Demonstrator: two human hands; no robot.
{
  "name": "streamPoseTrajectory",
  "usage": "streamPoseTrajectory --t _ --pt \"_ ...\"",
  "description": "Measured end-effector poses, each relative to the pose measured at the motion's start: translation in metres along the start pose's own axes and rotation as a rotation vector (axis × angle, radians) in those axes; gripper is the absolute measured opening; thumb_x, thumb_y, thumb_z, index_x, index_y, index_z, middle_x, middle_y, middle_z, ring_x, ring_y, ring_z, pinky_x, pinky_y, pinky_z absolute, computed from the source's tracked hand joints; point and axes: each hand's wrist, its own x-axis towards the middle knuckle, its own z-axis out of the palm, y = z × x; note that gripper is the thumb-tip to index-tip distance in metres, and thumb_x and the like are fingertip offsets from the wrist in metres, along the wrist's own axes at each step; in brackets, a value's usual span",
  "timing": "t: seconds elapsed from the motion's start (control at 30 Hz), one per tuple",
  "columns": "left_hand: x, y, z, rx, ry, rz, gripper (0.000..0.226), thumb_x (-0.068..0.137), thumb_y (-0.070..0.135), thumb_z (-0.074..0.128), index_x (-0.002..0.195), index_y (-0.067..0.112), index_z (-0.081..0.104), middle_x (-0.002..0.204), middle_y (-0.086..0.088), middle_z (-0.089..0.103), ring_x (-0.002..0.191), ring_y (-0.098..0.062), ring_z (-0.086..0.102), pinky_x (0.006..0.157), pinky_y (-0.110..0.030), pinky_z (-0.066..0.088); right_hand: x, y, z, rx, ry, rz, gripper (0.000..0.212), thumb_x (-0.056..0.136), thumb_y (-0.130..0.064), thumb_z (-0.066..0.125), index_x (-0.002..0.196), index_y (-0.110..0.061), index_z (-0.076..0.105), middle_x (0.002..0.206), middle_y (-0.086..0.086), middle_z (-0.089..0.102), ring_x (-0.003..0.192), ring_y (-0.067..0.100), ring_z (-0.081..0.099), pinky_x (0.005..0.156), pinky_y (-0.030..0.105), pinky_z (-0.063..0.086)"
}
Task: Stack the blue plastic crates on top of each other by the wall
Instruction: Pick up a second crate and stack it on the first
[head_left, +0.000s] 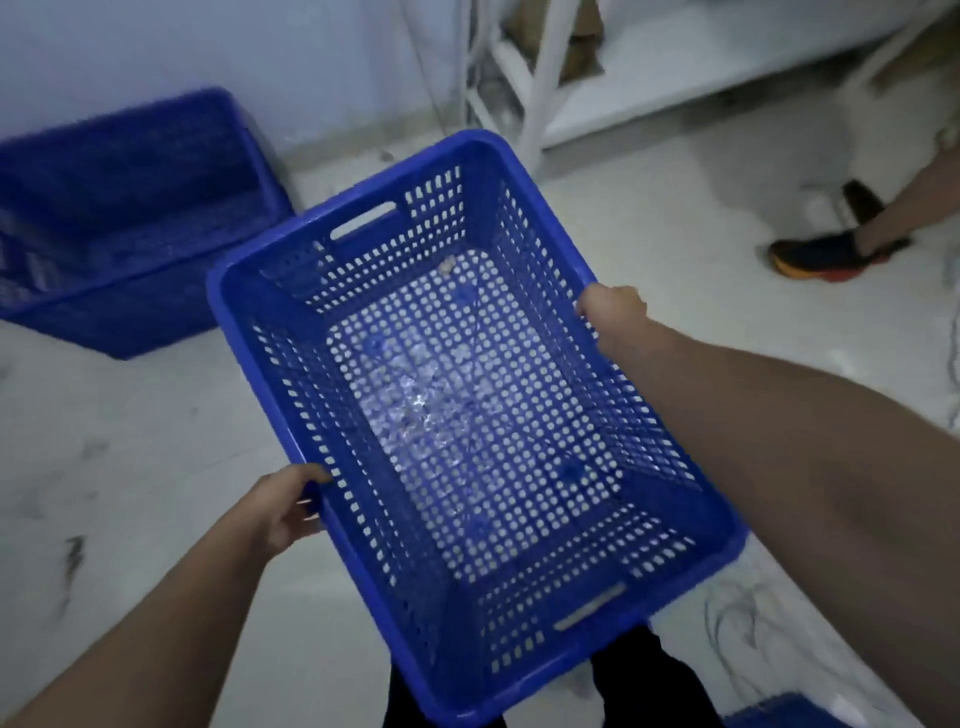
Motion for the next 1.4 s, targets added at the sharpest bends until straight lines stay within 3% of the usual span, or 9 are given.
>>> streamPoseTrajectory --t 0.17,0.27,0.33,0.53,0.67,1.03,1.23,1.33,1.4 --pt "-0.066 0.019 -0.094 -0.397 -0.039 0.003 0.025 0.085 -0.001 0.051 0.109 0.005 0.054 0.095 -0.012 0.064 0.084 -0.028 0.064 0.071 -0.04 0.059 -0.122 -0.158 0.036 -0.092 0.038 -0.334 0.036 0.062 -0.023 0.054 0.092 -0.008 0.067 0.099 0.011 0.071 0.086 0.033 0.067 0.081 0.042 0.06" --pt "-0.088 0.034 -0.124 -0.497 0.007 0.048 0.022 0.084 -0.002 0.053 0.104 0.007 0.055 0.089 -0.011 0.064 0.077 -0.024 0.062 0.051 -0.031 0.06 -0.184 -0.231 0.047 -0.181 -0.011 -0.546 0.005 0.075 -0.013 0.053 0.073 -0.013 0.058 0.094 0.013 0.064 0.091 0.03 0.064 0.082 0.04 0.054" --pt "-0.101 0.046 -0.142 -0.554 0.016 0.092 0.016 0.085 -0.003 0.052 0.095 0.008 0.057 0.085 -0.011 0.063 0.073 -0.022 0.06 0.047 -0.028 0.058 -0.227 -0.282 0.061 -0.244 -0.042 -0.642 0.016 0.079 -0.009 0.052 0.063 -0.013 0.05 0.09 0.011 0.057 0.088 0.027 0.058 0.08 0.036 0.051" --pt "-0.1 0.09 -0.189 -0.644 0.049 0.112 0.025 0.085 -0.003 0.055 0.108 0.003 0.058 0.092 -0.014 0.069 0.08 -0.026 0.066 0.061 -0.035 0.061 -0.31 -0.397 0.13 -0.308 -0.12 -0.948 0.018 0.081 -0.006 0.051 0.089 -0.016 0.065 0.109 0.014 0.065 0.103 0.033 0.062 0.089 0.033 0.047" --pt "-0.079 0.127 -0.22 -0.651 0.061 0.056 0.018 0.085 -0.005 0.058 0.102 -0.002 0.06 0.075 -0.015 0.075 0.066 -0.025 0.071 0.058 -0.036 0.061 -0.324 -0.458 0.189 -0.391 -0.203 -1.053 0.024 0.084 -0.006 0.048 0.099 -0.008 0.068 0.107 0.011 0.064 0.099 0.032 0.058 0.084 0.031 0.038" --pt "-0.002 0.253 -0.262 -0.916 0.156 -0.071 0.028 0.082 -0.011 0.045 0.106 0.0 0.054 0.102 -0.022 0.064 0.084 -0.032 0.061 0.059 -0.047 0.061 -0.29 -0.609 0.356 -0.624 -0.428 -1.159 0.013 0.086 -0.004 0.049 0.091 -0.012 0.057 0.113 0.013 0.059 0.109 0.033 0.055 0.1 0.039 0.037" --pt "0.052 0.294 -0.279 -0.998 0.06 -0.127 0.023 0.086 -0.006 0.043 0.106 0.003 0.049 0.041 -0.008 0.04 0.029 -0.015 0.038 0.05 -0.036 0.057 -0.275 -0.664 0.443 -0.833 -0.343 -1.258 0.023 0.083 0.0 0.051 0.098 -0.006 0.069 0.093 0.008 0.057 0.1 0.032 0.061 0.081 0.035 0.041" --pt "0.093 0.313 -0.303 -1.017 0.048 -0.15 0.033 0.082 -0.007 0.053 0.114 0.003 0.052 0.084 -0.022 0.066 0.064 -0.03 0.063 0.05 -0.044 0.058 -0.268 -0.683 0.493 -0.968 -0.259 -1.295 0.028 0.084 0.001 0.051 0.1 -0.011 0.07 0.091 0.008 0.055 0.088 0.031 0.055 0.081 0.038 0.031" --pt "0.12 0.328 -0.323 -1.031 0.045 -0.206 0.044 0.081 -0.006 0.058 0.123 0.005 0.051 0.121 -0.023 0.061 0.095 -0.04 0.063 0.057 -0.045 0.059 -0.263 -0.693 0.527 -1.027 -0.187 -1.299 0.026 0.085 -0.001 0.052 0.101 -0.013 0.068 0.092 0.009 0.052 0.086 0.03 0.051 0.086 0.041 0.032"
